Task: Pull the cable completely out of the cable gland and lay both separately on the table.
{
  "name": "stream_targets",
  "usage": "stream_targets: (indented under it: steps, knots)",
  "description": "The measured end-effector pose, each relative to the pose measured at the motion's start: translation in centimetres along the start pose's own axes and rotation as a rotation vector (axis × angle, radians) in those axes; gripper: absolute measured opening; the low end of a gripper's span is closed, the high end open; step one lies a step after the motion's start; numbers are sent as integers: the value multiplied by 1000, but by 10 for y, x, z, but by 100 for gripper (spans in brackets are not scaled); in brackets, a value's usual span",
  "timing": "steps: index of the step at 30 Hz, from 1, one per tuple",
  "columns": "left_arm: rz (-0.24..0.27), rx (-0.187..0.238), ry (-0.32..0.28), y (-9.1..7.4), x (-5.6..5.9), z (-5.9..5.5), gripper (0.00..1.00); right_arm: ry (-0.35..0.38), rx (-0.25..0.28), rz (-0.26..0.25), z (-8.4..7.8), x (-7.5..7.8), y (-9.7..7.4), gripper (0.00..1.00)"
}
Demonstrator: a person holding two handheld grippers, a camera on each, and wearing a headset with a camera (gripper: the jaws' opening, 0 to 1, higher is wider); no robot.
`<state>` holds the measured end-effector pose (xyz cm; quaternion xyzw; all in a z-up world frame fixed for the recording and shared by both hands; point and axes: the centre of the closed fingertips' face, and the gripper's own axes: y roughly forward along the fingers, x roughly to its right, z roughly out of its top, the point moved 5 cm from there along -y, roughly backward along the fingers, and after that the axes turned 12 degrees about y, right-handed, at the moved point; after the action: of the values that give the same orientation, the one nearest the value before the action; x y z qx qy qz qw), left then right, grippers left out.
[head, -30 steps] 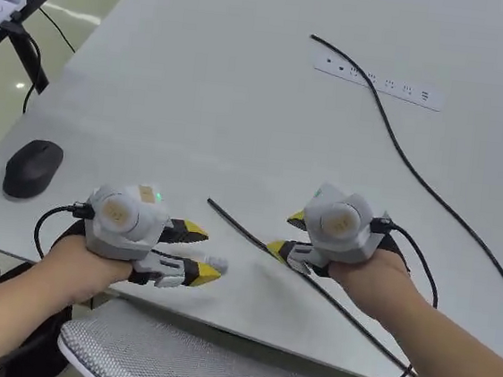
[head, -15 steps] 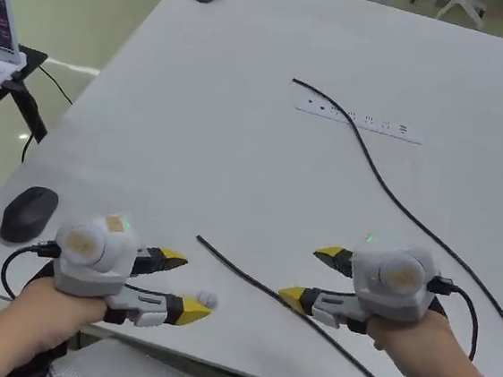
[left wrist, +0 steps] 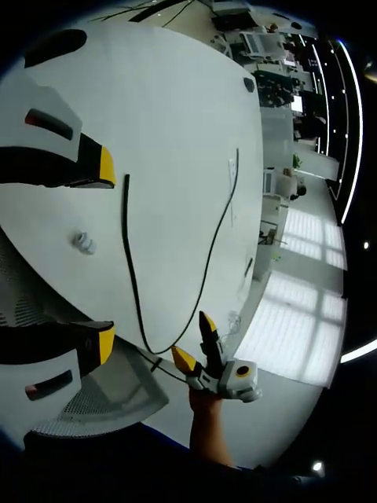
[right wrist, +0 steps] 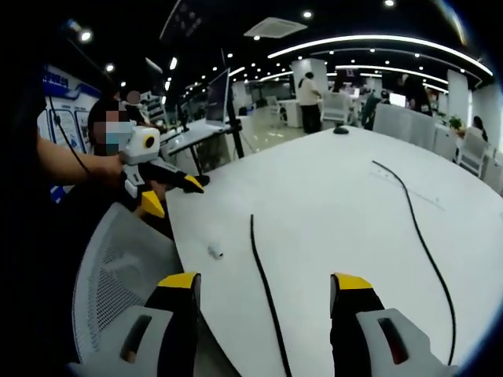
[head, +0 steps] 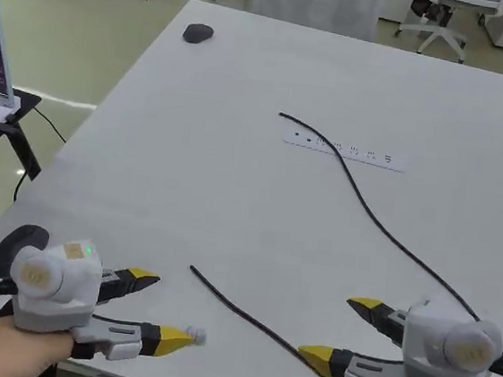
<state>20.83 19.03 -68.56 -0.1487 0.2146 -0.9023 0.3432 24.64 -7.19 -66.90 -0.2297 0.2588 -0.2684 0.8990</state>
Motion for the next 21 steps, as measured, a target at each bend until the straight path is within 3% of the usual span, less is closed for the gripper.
stream_targets:
  steps: [8,16,21]
  knots:
    - [20,19,0,-12,2,6,77,48,36,2,-16,-4,-17,79]
    - [31,15,-20,-20,7,-3,83,86,46,-5,-27,2,-32,86]
    - [44,-12,-12,-23,5,-8,86,94,39,-15,-33,6,-36,89]
